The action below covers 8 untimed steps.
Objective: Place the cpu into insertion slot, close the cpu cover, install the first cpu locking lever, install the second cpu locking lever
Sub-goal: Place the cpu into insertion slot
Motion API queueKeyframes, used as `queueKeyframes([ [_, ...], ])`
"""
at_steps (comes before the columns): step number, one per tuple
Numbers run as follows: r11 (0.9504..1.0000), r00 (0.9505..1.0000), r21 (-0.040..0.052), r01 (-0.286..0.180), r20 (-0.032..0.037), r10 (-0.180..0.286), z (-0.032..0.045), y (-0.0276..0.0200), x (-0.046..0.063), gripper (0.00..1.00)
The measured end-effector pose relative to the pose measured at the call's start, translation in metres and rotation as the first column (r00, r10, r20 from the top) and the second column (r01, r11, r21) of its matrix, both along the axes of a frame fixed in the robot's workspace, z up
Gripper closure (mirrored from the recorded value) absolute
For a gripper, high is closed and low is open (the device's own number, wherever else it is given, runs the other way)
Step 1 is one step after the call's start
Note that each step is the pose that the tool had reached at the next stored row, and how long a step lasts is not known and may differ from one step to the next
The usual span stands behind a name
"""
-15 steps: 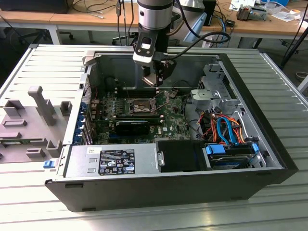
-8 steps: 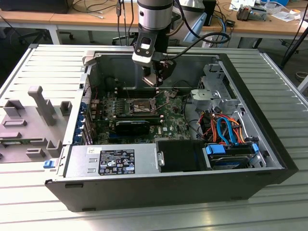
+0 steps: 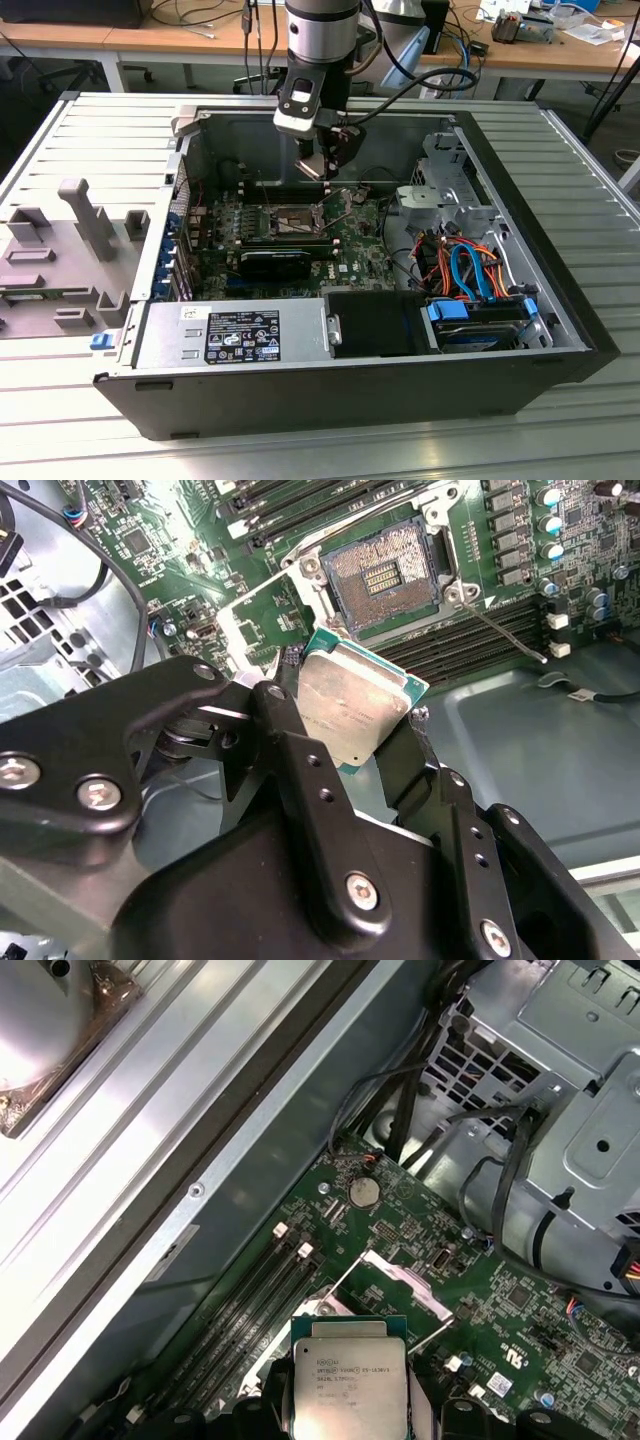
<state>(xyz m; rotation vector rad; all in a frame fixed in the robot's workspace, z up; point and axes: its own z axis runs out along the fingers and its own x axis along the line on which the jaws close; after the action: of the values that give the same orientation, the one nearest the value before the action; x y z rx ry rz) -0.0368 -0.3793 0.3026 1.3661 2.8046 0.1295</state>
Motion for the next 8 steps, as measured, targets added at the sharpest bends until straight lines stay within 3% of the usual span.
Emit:
queueKeyframes([
  [8,0.9999,0.9999,0.0000,0.014,0.0000,-0.014,-0.0006,0.0000,0.0000,0.45],
])
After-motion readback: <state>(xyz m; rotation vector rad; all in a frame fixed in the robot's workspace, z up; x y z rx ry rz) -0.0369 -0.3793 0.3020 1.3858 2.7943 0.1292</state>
